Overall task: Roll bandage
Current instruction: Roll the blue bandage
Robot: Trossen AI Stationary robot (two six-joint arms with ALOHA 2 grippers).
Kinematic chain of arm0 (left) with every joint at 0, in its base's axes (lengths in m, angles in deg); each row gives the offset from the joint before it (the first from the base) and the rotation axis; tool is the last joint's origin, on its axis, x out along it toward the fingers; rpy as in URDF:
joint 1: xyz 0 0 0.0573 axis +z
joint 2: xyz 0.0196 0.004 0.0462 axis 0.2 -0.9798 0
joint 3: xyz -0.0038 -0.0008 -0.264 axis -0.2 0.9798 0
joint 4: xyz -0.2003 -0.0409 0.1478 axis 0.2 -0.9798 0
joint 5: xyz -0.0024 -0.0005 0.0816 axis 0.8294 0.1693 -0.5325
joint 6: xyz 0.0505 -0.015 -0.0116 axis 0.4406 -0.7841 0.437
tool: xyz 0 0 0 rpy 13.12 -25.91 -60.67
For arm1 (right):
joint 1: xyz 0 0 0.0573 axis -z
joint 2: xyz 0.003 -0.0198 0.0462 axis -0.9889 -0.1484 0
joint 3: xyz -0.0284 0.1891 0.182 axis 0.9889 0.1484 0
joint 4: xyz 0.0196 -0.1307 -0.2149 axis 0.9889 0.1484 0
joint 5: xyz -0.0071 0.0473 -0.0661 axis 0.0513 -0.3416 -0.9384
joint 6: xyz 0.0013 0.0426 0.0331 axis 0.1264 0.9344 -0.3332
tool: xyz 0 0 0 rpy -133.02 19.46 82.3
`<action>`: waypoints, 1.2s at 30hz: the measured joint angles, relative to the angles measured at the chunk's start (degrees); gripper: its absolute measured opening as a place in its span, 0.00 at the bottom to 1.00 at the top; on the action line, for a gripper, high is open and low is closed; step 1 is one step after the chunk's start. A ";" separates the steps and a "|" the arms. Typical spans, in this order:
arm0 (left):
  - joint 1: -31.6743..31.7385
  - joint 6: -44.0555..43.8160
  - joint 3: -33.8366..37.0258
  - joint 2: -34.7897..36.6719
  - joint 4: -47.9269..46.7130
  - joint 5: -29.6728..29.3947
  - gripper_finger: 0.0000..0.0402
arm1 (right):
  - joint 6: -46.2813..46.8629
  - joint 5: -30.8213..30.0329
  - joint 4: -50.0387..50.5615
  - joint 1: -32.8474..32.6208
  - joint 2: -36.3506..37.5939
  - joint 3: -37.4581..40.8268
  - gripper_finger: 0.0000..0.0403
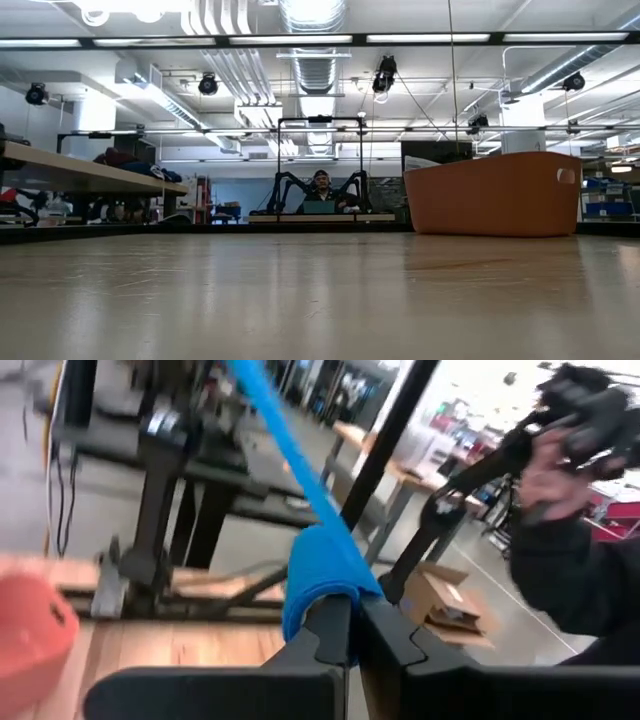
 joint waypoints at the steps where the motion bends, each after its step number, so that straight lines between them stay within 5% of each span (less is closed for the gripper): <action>1: 0.00 0.20 0.00 0.94 0.49 0.17 0.00 | -0.22 -0.85 0.91 0.00 0.02 0.00 0.00; 15: -0.59 -0.50 -0.16 8.86 13.83 4.84 0.00 | 5.28 -3.98 13.45 -0.02 -5.57 0.00 0.00; 23: -0.57 1.00 -0.22 13.36 13.93 4.81 0.00 | 9.04 -3.61 21.69 -0.02 -9.13 0.07 0.00; 36: -0.55 7.35 -0.22 16.70 5.50 2.28 0.00 | 11.62 -0.60 18.82 -0.31 -8.98 0.02 0.00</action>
